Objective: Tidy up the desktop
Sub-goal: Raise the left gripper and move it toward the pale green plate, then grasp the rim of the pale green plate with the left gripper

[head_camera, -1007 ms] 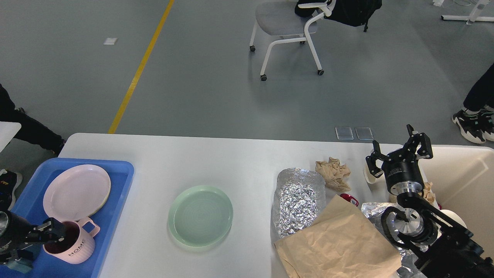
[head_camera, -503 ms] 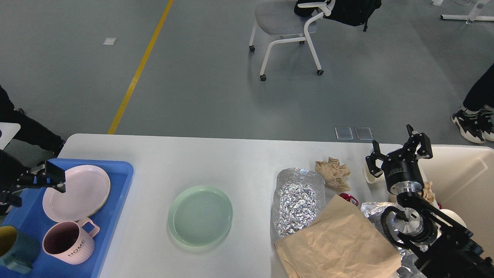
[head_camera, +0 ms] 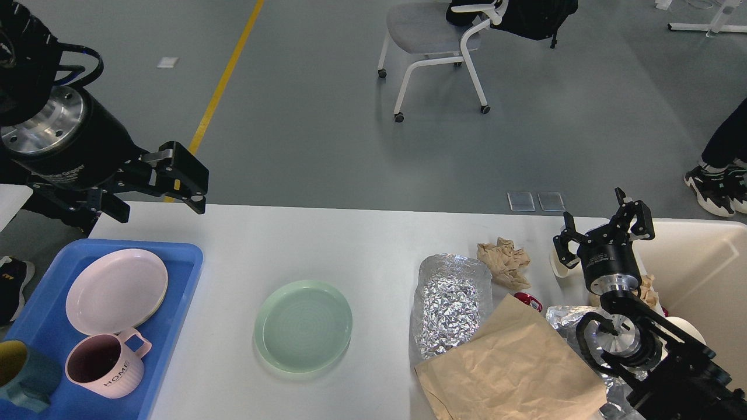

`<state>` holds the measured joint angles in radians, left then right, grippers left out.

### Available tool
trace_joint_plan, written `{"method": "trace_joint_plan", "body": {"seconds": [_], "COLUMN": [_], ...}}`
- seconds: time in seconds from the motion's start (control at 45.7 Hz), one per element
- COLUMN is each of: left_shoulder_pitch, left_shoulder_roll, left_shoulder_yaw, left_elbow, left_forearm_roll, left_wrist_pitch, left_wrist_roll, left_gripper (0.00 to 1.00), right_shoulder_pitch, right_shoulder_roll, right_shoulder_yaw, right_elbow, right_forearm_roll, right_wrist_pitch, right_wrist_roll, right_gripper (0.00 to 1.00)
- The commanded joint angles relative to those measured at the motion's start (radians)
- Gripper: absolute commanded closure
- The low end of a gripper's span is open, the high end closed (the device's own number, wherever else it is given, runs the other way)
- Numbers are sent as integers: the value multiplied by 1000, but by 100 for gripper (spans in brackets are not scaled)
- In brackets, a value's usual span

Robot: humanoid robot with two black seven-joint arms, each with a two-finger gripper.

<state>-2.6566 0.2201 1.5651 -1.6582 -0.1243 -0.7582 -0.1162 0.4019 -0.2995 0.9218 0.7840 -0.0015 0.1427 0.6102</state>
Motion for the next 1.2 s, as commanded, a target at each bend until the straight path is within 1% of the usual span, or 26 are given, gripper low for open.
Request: {"method": "trace_joint_plan", "body": {"seconds": [0.0,0.153,0.35,0.503,0.547,0.679,0.744,0.766,0.898,1.051,1.182], "left_shoulder_pitch": [-17,-14,0,95,133,280,374,427,585,724,842], "left_shoulder_roll": [-87,-102,-91,-62,-56,-56,-56,-56,-53,-67,-71], "left_shoulder_yaw": [-25,-40,-40,-56,-68,-111,-131,-149,-206,-227,-234], "left_elbow": [0,2,8,14,23,26,37,44,66,113,153], "left_forearm_roll": [-67,-106,-104,-98,-98,-106,-109,-110,-176,-336,-460], "left_wrist_pitch": [-20,-26,-17,3,32,190,258,293,379,450,574], "left_wrist_roll": [-3,-13,-11,-11,-11,-8,-5,-4,-2,3,1], "left_gripper": [6,6,5,5,5,5,5,6,10,14,14], "right_shoulder_pitch": [0,0,0,0,0,0,0,0,0,0,0], "right_shoulder_roll": [0,0,-1,-1,-1,-1,0,-1,-1,-1,-1], "right_shoulder_yaw": [0,0,0,0,0,0,0,0,0,0,0], "right_elbow": [0,0,0,0,0,1,0,0,0,0,0], "right_forearm_roll": [0,0,0,0,0,0,0,0,0,0,0], "right_wrist_pitch": [0,0,0,0,0,0,0,0,0,0,0], "right_wrist_roll": [-1,0,-1,0,-1,0,-1,-1,-1,-1,0], "right_gripper": [0,0,0,0,0,0,0,0,0,0,0]}}
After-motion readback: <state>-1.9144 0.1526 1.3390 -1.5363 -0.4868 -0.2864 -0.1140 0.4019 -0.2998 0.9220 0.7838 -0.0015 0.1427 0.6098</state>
